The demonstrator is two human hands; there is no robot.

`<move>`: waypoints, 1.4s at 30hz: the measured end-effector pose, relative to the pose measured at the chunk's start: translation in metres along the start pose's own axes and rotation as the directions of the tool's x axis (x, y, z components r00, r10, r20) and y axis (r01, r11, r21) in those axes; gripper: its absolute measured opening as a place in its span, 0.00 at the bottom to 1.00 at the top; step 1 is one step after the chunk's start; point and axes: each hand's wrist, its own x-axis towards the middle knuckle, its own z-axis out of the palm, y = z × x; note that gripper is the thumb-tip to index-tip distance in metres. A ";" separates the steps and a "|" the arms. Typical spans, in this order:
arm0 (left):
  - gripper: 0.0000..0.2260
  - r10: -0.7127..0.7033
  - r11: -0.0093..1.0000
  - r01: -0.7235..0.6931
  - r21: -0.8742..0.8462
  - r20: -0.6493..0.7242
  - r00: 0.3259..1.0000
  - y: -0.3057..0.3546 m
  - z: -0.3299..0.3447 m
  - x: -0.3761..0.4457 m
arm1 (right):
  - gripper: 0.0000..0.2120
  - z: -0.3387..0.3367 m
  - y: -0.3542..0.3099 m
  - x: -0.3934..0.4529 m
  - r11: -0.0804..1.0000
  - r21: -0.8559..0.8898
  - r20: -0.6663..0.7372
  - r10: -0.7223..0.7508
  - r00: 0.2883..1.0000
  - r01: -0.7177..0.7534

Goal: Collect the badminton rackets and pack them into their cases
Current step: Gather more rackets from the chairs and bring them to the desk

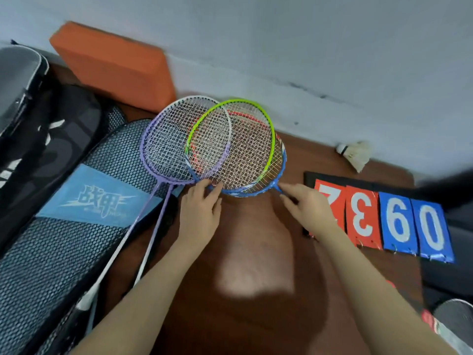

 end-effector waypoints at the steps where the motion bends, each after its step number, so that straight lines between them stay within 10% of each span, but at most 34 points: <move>1: 0.15 -0.012 1.000 0.012 0.022 -0.006 1.000 -0.001 -0.001 0.000 | 0.15 0.000 -0.004 -0.007 1.000 0.007 -0.005 0.016 1.000 -0.016; 18: 0.28 -0.091 0.971 -0.009 0.238 0.404 0.910 -0.014 -0.005 -0.004 | 0.14 -0.026 -0.043 -0.125 0.932 0.097 -0.434 0.356 0.828 -0.350; 30: 0.23 -0.135 0.990 0.125 0.058 0.211 0.968 -0.017 -0.055 -0.101 | 0.13 0.014 -0.123 -0.085 0.844 0.524 -0.372 0.343 0.863 -0.110; 42: 0.19 -0.019 0.997 -0.006 0.071 0.346 0.938 -0.097 -0.067 -0.183 | 0.11 0.098 -0.193 -0.040 0.773 0.531 -0.286 0.550 0.784 -0.348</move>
